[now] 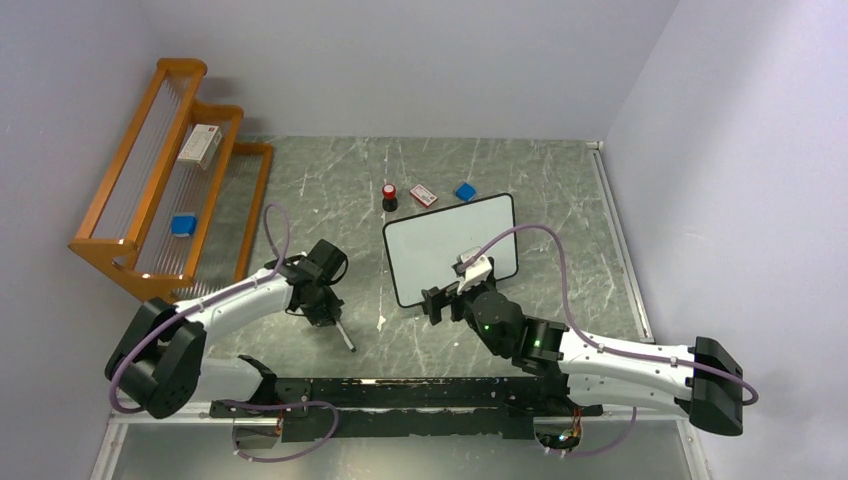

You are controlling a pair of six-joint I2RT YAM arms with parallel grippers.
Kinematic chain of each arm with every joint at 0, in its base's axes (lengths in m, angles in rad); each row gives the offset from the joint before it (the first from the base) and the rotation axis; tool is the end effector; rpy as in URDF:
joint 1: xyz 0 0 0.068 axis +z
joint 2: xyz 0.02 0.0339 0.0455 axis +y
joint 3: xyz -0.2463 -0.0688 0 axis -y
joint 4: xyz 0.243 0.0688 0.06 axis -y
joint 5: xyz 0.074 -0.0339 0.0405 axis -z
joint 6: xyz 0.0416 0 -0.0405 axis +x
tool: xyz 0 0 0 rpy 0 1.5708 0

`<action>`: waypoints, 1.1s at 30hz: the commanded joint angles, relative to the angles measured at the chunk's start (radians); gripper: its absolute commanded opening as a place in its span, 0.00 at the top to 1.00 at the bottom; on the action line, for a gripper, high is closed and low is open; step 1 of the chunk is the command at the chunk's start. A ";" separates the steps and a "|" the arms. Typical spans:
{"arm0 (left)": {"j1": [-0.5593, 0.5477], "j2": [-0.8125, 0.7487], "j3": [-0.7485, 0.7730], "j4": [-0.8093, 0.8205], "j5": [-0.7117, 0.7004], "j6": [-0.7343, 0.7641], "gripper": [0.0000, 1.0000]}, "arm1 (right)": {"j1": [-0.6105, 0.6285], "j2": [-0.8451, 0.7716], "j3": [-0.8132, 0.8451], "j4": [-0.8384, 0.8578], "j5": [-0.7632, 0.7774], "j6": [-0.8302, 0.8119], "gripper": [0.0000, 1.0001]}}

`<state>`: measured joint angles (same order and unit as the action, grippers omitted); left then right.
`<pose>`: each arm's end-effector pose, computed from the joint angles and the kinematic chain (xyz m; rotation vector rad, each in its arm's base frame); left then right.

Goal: Write a sentence on the whiteboard
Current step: Open the whiteboard marker at the center of the board.

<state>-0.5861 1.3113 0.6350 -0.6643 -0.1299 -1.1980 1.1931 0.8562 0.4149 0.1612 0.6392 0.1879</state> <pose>0.1781 -0.1118 0.1340 -0.8922 2.7522 -0.1422 0.0995 0.1834 0.2203 -0.4630 1.7518 0.3945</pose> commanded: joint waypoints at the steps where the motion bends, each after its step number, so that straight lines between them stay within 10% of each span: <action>1: -0.008 -0.082 -0.002 0.054 -0.011 -0.043 0.95 | 0.001 0.023 0.059 0.058 -0.045 -0.039 0.00; 19: -0.007 -0.589 0.086 0.221 -0.165 -0.162 0.95 | 0.001 0.118 0.189 0.174 -0.228 0.132 0.00; 33: -0.008 -0.501 0.175 0.420 -0.048 -0.300 0.95 | 0.001 0.286 0.274 0.445 -0.250 0.094 0.13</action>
<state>-0.5865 0.7952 0.7609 -0.3359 -0.2234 -1.4513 1.1931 1.0973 0.6422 0.4702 0.3882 0.2947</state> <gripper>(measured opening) 0.134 0.904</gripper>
